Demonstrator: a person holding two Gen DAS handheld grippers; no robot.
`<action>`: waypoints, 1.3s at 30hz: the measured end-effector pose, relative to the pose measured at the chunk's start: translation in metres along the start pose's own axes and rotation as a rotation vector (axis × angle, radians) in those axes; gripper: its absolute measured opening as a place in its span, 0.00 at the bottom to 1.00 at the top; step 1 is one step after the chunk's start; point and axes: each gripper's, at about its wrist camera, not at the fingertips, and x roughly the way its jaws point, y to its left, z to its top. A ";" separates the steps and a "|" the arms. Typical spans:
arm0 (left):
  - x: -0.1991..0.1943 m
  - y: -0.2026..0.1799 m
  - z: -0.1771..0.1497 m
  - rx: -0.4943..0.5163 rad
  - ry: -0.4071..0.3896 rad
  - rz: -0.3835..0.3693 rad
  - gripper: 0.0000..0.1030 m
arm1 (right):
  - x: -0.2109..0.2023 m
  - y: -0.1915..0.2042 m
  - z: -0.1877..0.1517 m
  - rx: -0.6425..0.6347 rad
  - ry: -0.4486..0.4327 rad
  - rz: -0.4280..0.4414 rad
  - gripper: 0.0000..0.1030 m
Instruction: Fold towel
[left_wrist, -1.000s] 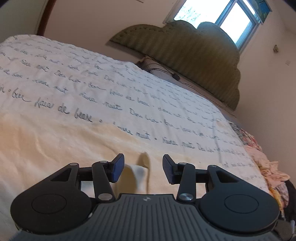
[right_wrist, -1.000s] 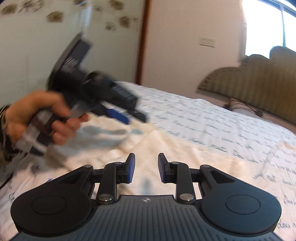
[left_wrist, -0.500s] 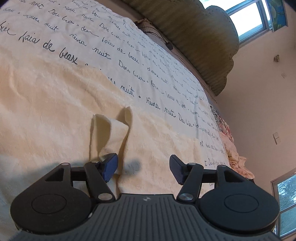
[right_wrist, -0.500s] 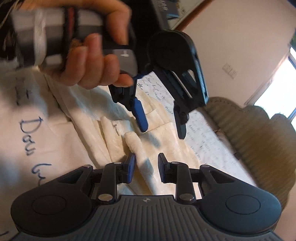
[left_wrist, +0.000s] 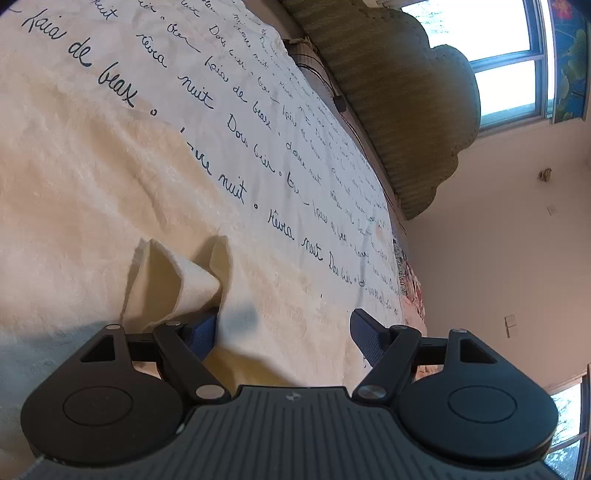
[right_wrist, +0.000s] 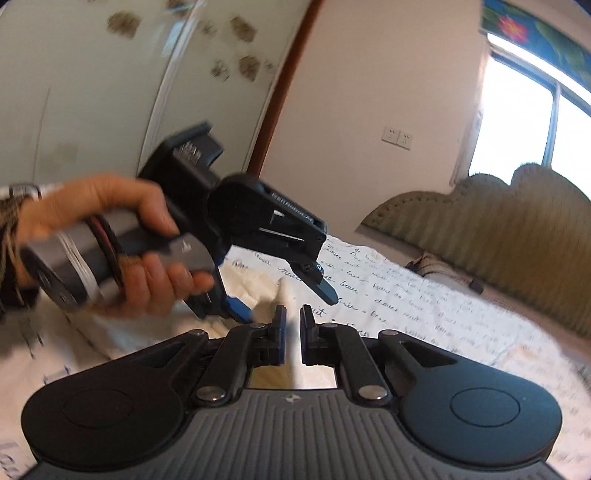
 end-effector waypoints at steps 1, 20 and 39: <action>0.001 0.000 0.000 -0.002 -0.010 -0.007 0.71 | 0.000 -0.003 0.001 0.028 0.003 0.015 0.07; 0.007 0.001 -0.005 0.138 0.039 0.067 0.49 | 0.008 0.062 -0.022 -0.259 0.205 0.053 0.10; -0.002 -0.004 -0.015 0.212 -0.050 0.063 0.00 | 0.028 0.086 -0.044 -0.486 0.227 -0.094 0.04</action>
